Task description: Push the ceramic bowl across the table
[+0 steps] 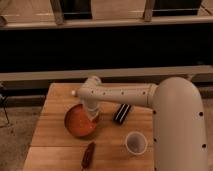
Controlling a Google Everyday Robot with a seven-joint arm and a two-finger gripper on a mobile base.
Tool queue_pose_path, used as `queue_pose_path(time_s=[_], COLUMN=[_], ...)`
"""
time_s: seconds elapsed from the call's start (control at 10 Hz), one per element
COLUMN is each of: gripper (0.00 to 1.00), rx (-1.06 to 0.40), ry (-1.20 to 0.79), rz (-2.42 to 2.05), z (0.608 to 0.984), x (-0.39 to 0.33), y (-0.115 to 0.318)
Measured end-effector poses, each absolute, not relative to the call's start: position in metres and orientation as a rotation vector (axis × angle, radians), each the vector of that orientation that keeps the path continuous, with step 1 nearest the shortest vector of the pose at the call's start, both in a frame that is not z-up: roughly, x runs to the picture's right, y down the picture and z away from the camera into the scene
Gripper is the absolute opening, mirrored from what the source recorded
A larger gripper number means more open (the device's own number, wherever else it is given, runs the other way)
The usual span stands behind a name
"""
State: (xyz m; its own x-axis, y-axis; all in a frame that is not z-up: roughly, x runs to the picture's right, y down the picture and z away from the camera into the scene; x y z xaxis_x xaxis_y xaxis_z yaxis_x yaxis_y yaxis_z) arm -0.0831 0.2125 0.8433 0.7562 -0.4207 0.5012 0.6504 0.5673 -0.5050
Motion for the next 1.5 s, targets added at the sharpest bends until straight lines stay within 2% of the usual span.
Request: queue_pose_path(time_s=[0.3, 0.9, 1.5], gripper=[0.00, 0.00, 0.00], rx=[-0.726, -0.694, -0.706], ry=[-0.341, -0.311, -0.248], rz=[-0.616, -0.439, -0.382], z=[0.844, 0.837, 0.837], x=[-0.073, 0.023, 0.054], y=[0.210, 0.194, 0.191])
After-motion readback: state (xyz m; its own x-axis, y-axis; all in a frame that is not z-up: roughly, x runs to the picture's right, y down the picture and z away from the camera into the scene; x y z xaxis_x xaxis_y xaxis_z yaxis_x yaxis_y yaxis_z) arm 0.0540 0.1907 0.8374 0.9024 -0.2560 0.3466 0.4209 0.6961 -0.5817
